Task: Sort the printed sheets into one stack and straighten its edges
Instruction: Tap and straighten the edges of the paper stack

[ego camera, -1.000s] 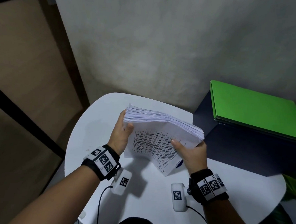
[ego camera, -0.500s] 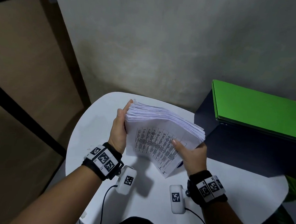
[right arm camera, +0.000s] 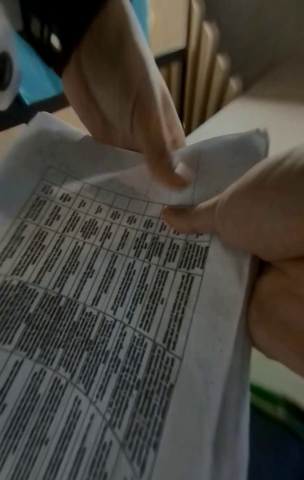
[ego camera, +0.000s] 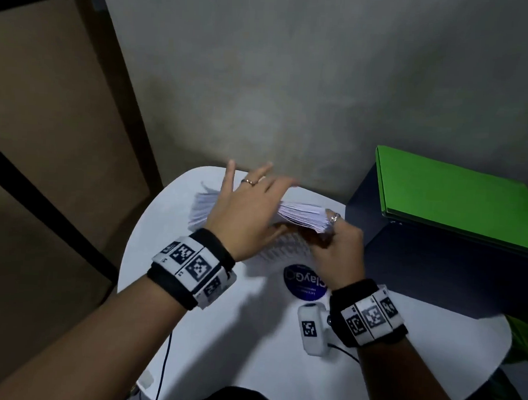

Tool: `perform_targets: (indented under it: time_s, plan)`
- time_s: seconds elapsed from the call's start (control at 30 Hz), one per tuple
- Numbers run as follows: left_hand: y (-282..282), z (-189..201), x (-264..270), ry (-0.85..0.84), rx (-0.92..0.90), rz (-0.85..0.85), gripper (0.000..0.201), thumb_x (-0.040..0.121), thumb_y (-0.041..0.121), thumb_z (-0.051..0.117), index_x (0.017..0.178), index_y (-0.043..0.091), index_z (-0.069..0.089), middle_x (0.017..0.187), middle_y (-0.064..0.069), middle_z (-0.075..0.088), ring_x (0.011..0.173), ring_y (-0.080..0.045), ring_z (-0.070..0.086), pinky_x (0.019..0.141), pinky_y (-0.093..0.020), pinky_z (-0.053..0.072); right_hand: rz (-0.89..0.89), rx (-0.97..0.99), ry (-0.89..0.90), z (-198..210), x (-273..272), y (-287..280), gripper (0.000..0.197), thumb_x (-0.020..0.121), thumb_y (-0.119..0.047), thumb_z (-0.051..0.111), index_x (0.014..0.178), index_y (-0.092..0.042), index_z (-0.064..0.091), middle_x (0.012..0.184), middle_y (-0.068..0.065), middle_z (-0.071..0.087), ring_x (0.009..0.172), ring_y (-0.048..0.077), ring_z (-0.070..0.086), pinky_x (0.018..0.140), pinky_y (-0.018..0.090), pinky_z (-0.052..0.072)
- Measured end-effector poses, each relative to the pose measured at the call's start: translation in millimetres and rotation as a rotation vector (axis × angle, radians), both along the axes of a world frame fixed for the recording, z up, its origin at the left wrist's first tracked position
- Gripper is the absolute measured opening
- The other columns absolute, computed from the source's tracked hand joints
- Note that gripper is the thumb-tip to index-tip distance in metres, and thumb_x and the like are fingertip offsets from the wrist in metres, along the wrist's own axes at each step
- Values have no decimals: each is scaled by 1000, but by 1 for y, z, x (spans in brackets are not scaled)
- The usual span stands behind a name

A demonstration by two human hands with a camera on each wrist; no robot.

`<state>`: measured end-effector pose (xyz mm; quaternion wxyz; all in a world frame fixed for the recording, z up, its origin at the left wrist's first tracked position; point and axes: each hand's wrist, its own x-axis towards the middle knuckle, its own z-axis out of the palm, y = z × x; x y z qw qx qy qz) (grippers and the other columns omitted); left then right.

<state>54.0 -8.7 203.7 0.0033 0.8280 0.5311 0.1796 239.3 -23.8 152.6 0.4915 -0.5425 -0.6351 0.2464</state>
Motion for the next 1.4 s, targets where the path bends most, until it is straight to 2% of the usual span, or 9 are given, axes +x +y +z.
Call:
perform_targets:
  time_s: [0.07, 0.17, 0.33, 0.43, 0.63, 0.87, 1.0, 1.13, 1.4]
  plan:
    - [2, -6, -3, -99, 58, 16, 17, 86, 28, 66, 98, 28, 54, 90, 0, 70, 95, -30, 66, 98, -48, 45, -26, 107, -90, 5, -3, 3, 18, 78, -8, 82, 94, -10, 73, 85, 3, 73, 81, 27, 68, 74, 44, 57]
    - [5, -15, -21, -345, 60, 43, 37, 87, 36, 69, 80, 27, 34, 65, -3, 63, 63, -33, 59, 54, -38, 46, -324, 72, -137, -12, 2, -1, 64, 70, -26, 88, 126, -17, 60, 128, -9, 55, 127, 26, 48, 107, 48, 42]
    - [16, -25, -70, -919, -175, 44, 18, 83, 21, 78, 99, 16, 72, 92, 4, 77, 89, -14, 72, 82, -33, 56, -680, -211, 194, -51, 33, -18, 123, 59, -22, 94, 155, -22, 17, 157, 3, 23, 143, 23, 26, 120, 51, 24]
    - [19, -36, -85, -1123, -329, 34, 31, 76, 15, 78, 106, 17, 70, 96, 12, 77, 94, -8, 72, 84, -22, 55, -484, -261, 664, -61, 45, -15, 92, 65, -6, 90, 142, -8, 40, 136, 11, 58, 122, 22, 61, 107, 45, 48]
    - [13, -77, -74, -1224, -256, 227, 19, 82, 6, 76, 98, 14, 69, 81, 21, 75, 79, 8, 69, 73, -12, 50, -285, -304, 563, -47, 57, -16, 24, 80, 3, 76, 103, 3, 70, 86, -5, 78, 76, 11, 74, 71, 29, 58]
    - [-19, -158, -70, -1036, -413, 313, 11, 83, 8, 77, 87, 8, 67, 72, 15, 66, 65, 2, 59, 62, -13, 45, -370, -344, 349, -98, 47, -52, 37, 74, -3, 84, 100, -22, 66, 97, -15, 69, 83, -5, 68, 76, 11, 53]
    - [-18, -160, -73, -1015, -409, 265, 17, 84, 8, 76, 74, 10, 62, 66, 14, 63, 59, 0, 51, 56, -13, 40, -367, -380, 229, -107, 60, -51, 28, 75, -4, 82, 94, -21, 71, 93, -10, 73, 85, 4, 69, 84, 37, 58]
    - [-13, -150, -80, -928, -432, 205, 15, 81, 7, 79, 86, 12, 66, 80, 15, 70, 68, 5, 59, 63, -10, 43, -358, -390, 243, -108, 72, -49, 39, 72, -4, 84, 104, -18, 69, 99, 1, 74, 97, 23, 71, 86, 43, 59]
    - [-10, -141, -76, -1087, -388, 226, 19, 93, 30, 63, 104, 17, 72, 102, 14, 73, 99, -2, 65, 87, -16, 47, -338, -241, 293, -87, 59, -46, 42, 85, -8, 74, 113, -37, 59, 106, -15, 64, 97, 4, 65, 88, 24, 54]
